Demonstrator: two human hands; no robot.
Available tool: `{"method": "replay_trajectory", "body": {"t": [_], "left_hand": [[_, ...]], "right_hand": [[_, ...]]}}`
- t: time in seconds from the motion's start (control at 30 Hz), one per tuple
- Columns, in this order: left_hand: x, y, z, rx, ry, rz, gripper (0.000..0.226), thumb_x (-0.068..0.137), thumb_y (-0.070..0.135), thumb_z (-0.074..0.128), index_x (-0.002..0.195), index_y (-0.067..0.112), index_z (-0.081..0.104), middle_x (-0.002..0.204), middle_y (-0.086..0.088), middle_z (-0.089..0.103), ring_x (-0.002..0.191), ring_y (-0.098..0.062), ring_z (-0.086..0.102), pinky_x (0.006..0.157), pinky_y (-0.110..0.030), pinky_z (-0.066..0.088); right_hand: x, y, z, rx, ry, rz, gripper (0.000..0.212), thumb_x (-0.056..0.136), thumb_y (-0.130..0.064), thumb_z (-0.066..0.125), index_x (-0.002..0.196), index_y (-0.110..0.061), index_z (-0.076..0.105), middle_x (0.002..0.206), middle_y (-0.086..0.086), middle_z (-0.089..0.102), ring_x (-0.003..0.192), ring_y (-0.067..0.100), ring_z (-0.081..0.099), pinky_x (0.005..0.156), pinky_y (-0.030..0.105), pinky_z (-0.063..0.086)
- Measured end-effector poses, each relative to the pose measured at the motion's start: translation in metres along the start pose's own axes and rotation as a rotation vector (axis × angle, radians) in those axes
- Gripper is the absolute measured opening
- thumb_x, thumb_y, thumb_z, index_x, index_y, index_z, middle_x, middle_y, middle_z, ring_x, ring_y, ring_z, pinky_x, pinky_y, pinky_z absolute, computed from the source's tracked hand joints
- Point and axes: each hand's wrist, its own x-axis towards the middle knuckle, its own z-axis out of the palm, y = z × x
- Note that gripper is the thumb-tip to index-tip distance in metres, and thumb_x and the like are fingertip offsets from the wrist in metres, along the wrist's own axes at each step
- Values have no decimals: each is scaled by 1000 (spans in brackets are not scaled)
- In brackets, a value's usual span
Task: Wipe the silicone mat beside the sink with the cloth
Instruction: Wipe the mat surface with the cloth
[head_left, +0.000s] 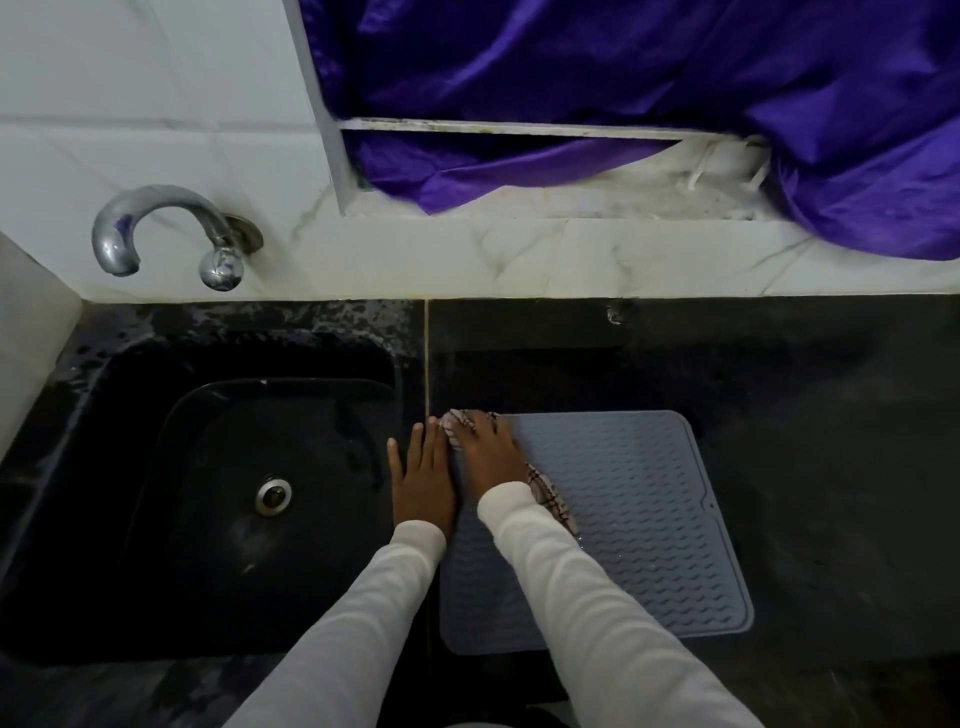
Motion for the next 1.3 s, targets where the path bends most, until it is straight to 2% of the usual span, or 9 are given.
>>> {"method": "replay_trajectory", "body": {"t": [0.17, 0.27, 0.43, 0.63, 0.77, 1.03, 1.17, 1.23, 1.3], "left_hand": [[-1, 5, -7, 86, -58, 12, 64, 102, 31, 20, 142, 8, -24, 162, -10, -13, 148, -30, -13, 115, -59, -14], [-1, 4, -10, 62, -85, 21, 69, 101, 34, 23, 146, 8, -23, 161, -11, -14, 148, -30, -14, 114, -58, -16], [-1, 6, -9, 7, -78, 4, 65, 100, 20, 23, 149, 11, -19, 162, -8, -15, 148, -28, -15, 116, -58, -13], [-3, 5, -5, -66, -66, 0, 68, 97, 22, 27, 153, 11, -12, 162, -6, -13, 148, -26, -15, 115, -57, -16], [0, 4, -1, -64, -52, -6, 73, 99, 25, 38, 153, 13, -10, 162, -6, -10, 148, -25, -14, 114, -56, -19], [0, 4, 0, -42, -18, -4, 69, 99, 22, 37, 154, 13, -4, 163, -6, -4, 149, -25, -9, 114, -50, -22], [1, 5, 2, -48, 3, -6, 65, 100, 18, 34, 154, 14, -3, 163, -6, -3, 149, -25, -8, 117, -47, -19], [2, 4, 4, -40, 2, -10, 66, 100, 18, 33, 154, 14, -4, 163, -5, -4, 149, -24, -9, 117, -47, -17], [2, 4, 6, -39, 8, -13, 66, 101, 20, 33, 154, 15, -5, 163, -5, -5, 149, -24, -9, 118, -48, -15]], "right_hand": [[3, 22, -10, -54, -33, 41, 58, 93, -29, 55, 144, -36, 29, 146, 3, 31, 135, 30, 29, 103, 45, 41], [-1, 47, -20, -55, -30, 104, 54, 94, -22, 52, 143, -36, 35, 144, 5, 31, 133, 32, 28, 99, 45, 43], [-17, 119, -36, -90, 42, 260, 46, 93, -17, 50, 135, -35, 50, 132, 6, 42, 120, 33, 40, 88, 43, 49], [-43, 205, -68, -75, 37, 519, 49, 91, -16, 52, 133, -41, 51, 133, 5, 42, 120, 35, 39, 85, 47, 50], [-52, 240, -84, -61, 30, 611, 55, 83, -15, 63, 130, -41, 53, 125, 8, 43, 113, 38, 41, 80, 49, 50], [-47, 251, -77, -13, 118, 669, 44, 89, -10, 51, 122, -37, 61, 121, 7, 45, 111, 36, 41, 77, 48, 49], [-50, 249, -82, 16, 78, 636, 45, 89, -15, 56, 127, -39, 56, 126, 7, 43, 115, 36, 40, 83, 49, 48], [-51, 243, -84, 19, 50, 613, 43, 91, -18, 54, 131, -34, 54, 131, 8, 43, 118, 37, 39, 86, 50, 47], [-51, 224, -87, 96, 104, 588, 38, 94, -21, 49, 130, -28, 56, 130, 10, 46, 118, 37, 43, 89, 48, 47]]}}
